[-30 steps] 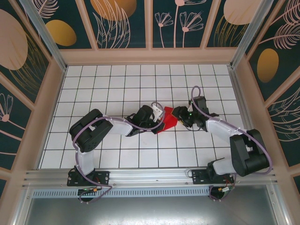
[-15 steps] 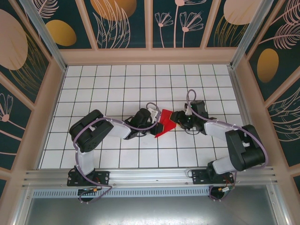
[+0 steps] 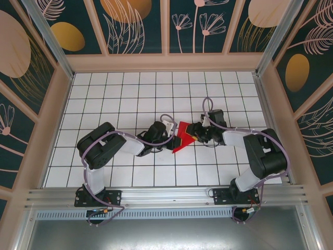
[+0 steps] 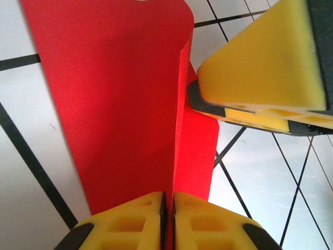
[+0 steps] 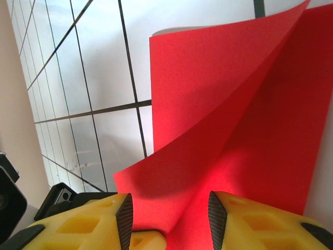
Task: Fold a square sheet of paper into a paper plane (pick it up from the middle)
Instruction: Fourth fold the wing at the center of the table.
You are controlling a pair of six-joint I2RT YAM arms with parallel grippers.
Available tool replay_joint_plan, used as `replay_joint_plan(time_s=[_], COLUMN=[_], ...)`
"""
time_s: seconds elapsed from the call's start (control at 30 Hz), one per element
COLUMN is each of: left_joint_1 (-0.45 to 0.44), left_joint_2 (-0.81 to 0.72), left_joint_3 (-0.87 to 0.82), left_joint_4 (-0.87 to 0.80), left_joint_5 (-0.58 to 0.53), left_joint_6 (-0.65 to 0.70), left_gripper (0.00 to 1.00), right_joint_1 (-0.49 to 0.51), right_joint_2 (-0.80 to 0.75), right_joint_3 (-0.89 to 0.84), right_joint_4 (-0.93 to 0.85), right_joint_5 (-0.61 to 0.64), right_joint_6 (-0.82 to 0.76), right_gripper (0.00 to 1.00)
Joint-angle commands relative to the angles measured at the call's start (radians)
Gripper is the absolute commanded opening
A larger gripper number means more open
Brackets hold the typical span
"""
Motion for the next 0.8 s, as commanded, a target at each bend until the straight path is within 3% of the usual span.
replay_joint_plan(time_s=[0.0,0.27,0.6,0.77], left_joint_1=[-0.001,0.000,0.000,0.001], left_joint_2=[-0.029,-0.042,-0.035,-0.075], left_joint_3=[-0.016,-0.023,-0.006,-0.004], left_joint_4=[0.034,0.030,0.024,-0.040], left_joint_5=[-0.008,-0.004,0.034,-0.008], left_joint_6=[-0.014,-0.013,-0.027,-0.019], left_gripper=[0.15,0.18,0.28,0.34], right_joint_1=[0.010,0.016,0.039,0.047], right_joint_2=[0.026,0.069,0.119,0.124], right_joint_3=[0.031,0.050,0.083,0.093], right_joint_4=[0.016,0.010,-0.050,-0.090], right_joint_5=[-0.014,-0.014,0.029,0.063], right_joint_6=[-0.015,-0.009,-0.032,-0.045], right_gripper=[0.43,0.43,0.47,0.48])
